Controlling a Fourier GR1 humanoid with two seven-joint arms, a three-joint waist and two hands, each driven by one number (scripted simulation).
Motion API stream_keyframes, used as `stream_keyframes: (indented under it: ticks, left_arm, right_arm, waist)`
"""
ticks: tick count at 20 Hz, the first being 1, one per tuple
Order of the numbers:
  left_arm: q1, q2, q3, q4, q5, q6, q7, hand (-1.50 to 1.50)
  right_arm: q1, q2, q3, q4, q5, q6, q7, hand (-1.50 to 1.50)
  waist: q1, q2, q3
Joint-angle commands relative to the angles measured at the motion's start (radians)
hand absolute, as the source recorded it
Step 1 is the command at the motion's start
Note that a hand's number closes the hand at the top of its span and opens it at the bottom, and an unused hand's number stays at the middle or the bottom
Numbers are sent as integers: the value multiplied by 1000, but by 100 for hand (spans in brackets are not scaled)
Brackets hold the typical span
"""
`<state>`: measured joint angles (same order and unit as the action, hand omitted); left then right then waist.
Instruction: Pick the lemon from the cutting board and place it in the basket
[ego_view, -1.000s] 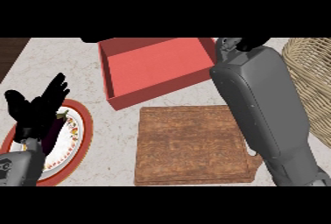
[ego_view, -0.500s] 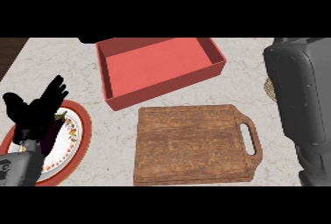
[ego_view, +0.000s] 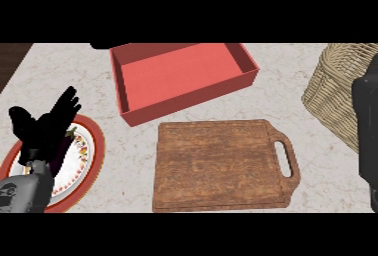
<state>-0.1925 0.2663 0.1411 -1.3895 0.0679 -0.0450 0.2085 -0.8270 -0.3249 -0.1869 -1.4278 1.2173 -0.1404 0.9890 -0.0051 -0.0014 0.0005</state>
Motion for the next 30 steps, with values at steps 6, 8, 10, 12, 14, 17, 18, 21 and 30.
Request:
stream_keyframes:
  ticks: [6,8,10,12,14,17,18,21,30]
  left_arm:
    - [-12,24,36,37,19,-43,-13,0]
    - [-36,5,21,25,-13,7,4,0]
    - [12,-13,-7,-70,-17,10,39,0]
    - [-19,6,13,-5,-4,-22,33,0]
    - [16,15,35,-41,7,-26,14,0]
    - [-71,20,33,-5,7,-27,79,0]
    - [-13,21,37,-18,8,-42,40,0]
    - [46,-55,-28,-32,-62,11,-41,0]
    - [0,5,51,-7,-5,-7,31,0]
  right_arm:
    - [222,-31,-106,-15,-118,-155,-154,150]
    - [219,-28,-130,-23,38,-242,-12,150]
    - [218,-1,-161,2,-13,-288,-29,-150]
    - [172,-57,-190,91,-73,-258,-81,-150]
    - [281,-52,-190,50,-125,-272,-155,-150]
    - [230,-17,-127,30,-112,-254,-125,-150]
    - [199,-94,-194,104,-211,-274,-232,-150]
    - [175,-74,-187,118,-187,-354,-231,-150]
    - [336,-97,-431,-223,-378,-451,-157,-150]
  waist:
    - [2,3,0]
    - [-7,4,-1]
    - [11,1,0]
    - [10,3,0]
    - [7,1,0]
    - [6,1,-1]
    - [10,2,0]
    - [12,2,0]
    - [-27,-8,0]
